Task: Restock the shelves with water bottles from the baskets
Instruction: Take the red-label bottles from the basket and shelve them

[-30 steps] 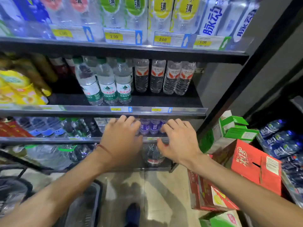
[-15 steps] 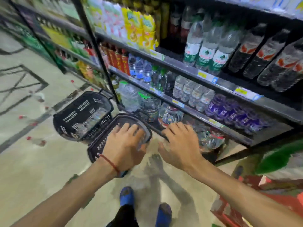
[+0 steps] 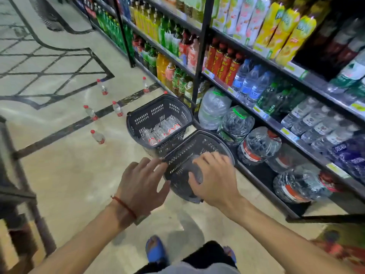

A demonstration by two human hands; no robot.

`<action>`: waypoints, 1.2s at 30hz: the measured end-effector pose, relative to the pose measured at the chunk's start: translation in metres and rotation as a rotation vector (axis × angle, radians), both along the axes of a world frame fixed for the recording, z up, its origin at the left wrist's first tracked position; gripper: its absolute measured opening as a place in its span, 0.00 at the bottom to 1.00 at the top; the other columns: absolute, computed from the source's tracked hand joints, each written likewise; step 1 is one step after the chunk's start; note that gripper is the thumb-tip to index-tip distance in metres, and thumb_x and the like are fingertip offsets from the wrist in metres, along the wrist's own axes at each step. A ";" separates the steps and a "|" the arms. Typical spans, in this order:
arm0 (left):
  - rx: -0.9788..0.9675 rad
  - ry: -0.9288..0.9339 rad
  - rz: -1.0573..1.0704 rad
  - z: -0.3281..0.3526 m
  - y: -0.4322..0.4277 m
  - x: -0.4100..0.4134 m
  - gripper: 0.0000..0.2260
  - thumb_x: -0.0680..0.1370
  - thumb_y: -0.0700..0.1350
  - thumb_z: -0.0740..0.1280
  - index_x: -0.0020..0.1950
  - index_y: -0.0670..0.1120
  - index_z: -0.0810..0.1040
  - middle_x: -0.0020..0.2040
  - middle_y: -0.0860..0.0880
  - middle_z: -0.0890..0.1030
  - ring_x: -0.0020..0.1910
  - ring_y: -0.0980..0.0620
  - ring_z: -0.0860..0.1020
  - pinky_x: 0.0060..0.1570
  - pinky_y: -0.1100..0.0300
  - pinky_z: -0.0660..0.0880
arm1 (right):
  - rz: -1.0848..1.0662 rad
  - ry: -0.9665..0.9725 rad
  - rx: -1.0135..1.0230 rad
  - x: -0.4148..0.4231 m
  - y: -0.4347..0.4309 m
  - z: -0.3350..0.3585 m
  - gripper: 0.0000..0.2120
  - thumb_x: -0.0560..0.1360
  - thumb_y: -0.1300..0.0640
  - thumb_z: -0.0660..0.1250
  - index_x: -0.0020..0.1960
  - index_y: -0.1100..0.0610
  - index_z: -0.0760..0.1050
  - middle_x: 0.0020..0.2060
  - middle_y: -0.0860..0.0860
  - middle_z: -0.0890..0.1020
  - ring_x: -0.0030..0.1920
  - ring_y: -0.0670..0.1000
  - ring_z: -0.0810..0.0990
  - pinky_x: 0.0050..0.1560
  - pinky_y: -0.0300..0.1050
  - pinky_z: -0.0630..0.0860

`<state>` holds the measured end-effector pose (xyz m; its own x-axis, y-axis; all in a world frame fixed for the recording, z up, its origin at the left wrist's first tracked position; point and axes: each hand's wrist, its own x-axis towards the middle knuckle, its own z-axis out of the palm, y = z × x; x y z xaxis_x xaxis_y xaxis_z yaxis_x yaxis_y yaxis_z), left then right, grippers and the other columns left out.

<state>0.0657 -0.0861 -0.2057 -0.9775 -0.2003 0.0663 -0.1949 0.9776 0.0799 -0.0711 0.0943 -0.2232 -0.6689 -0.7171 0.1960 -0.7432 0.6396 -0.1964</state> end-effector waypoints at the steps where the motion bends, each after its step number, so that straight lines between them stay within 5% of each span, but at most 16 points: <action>1: 0.000 -0.009 0.004 0.000 -0.018 0.010 0.18 0.74 0.56 0.66 0.57 0.47 0.82 0.54 0.49 0.83 0.47 0.42 0.81 0.41 0.50 0.75 | -0.009 -0.005 0.002 0.007 -0.019 0.001 0.14 0.73 0.43 0.65 0.48 0.52 0.81 0.44 0.48 0.79 0.47 0.55 0.77 0.49 0.52 0.71; 13: -0.040 -0.094 -0.022 -0.007 -0.201 -0.023 0.19 0.74 0.57 0.65 0.58 0.46 0.81 0.55 0.48 0.82 0.49 0.43 0.80 0.42 0.50 0.77 | -0.024 0.004 0.008 -0.012 -0.172 -0.015 0.12 0.73 0.45 0.67 0.49 0.51 0.82 0.45 0.47 0.80 0.47 0.54 0.77 0.48 0.50 0.70; 27: -0.046 -0.129 -0.166 -0.010 -0.398 -0.229 0.16 0.75 0.54 0.67 0.57 0.47 0.81 0.52 0.48 0.83 0.48 0.43 0.80 0.41 0.51 0.76 | -0.130 -0.069 0.182 -0.186 -0.348 -0.048 0.15 0.75 0.44 0.64 0.53 0.52 0.82 0.47 0.48 0.80 0.52 0.54 0.77 0.54 0.53 0.73; 36: -0.076 -0.183 -0.498 -0.031 -0.488 -0.369 0.16 0.74 0.56 0.64 0.55 0.48 0.79 0.52 0.50 0.81 0.50 0.44 0.78 0.45 0.49 0.76 | -0.363 -0.083 0.244 -0.240 -0.411 -0.055 0.17 0.74 0.44 0.65 0.53 0.53 0.83 0.47 0.50 0.80 0.52 0.56 0.77 0.53 0.54 0.71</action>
